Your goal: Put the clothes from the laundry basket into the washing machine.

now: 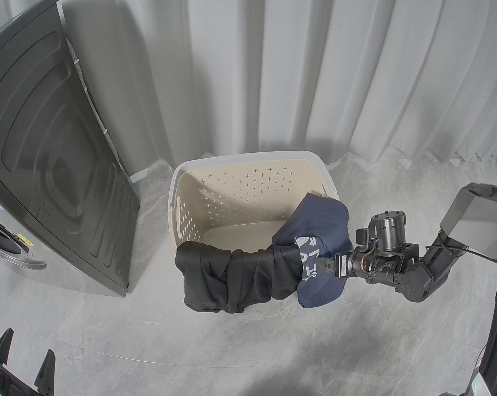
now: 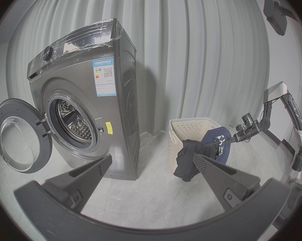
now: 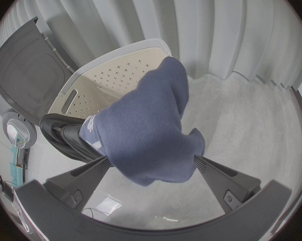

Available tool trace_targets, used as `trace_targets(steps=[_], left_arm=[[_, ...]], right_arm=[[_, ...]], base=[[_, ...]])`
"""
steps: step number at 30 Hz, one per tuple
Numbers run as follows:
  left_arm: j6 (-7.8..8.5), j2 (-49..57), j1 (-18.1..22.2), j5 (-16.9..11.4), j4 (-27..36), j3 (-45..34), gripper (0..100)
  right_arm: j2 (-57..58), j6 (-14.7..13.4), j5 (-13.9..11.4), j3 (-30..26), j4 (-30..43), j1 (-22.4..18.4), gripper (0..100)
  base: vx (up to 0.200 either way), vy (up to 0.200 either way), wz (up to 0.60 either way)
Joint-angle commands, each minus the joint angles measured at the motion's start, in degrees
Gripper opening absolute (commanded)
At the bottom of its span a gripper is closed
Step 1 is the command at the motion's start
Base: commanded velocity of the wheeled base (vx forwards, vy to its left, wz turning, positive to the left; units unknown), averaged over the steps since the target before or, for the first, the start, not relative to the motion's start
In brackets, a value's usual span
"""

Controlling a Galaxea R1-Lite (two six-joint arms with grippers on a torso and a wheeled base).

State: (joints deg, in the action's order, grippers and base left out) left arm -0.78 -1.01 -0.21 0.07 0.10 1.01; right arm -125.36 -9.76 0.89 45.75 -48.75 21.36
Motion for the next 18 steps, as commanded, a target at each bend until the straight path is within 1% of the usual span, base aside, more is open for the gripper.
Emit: trace_targets(steps=[1,4,10,13,17,18], left_arm=[[-0.01,0.75,0.03,0.01,-0.01,-0.92,100],[-0.01,0.75,0.03,0.01,-0.01,-0.92,100],[-0.01,0.75,0.03,0.01,-0.01,-0.92,100],[-0.01,0.75,0.03,0.01,-0.01,-0.92,100],[-0.01,0.75,0.03,0.01,-0.01,-0.92,100],[-0.01,0.75,0.03,0.01,-0.01,-0.92,100]], right_arm=[[-2.35,-0.08,-0.01,1.18,-0.73,0.09,0],[-2.79,-0.17,-0.1,2.06,-1.79,0.44,0],[-2.61,-0.17,-0.45,1.36,-2.75,1.41,0],[0.64,-0.25,-0.63,-1.01,-2.75,2.11,0],[8.29,-0.87,-0.54,-6.73,-2.75,2.81,0],[8.64,-0.87,-0.45,-6.9,-2.75,2.81,0]], base=[[0.0,0.0,0.0],[0.0,0.0,0.0],[0.0,0.0,0.0],[0.0,0.0,0.0],[0.0,0.0,0.0],[0.0,0.0,0.0]])
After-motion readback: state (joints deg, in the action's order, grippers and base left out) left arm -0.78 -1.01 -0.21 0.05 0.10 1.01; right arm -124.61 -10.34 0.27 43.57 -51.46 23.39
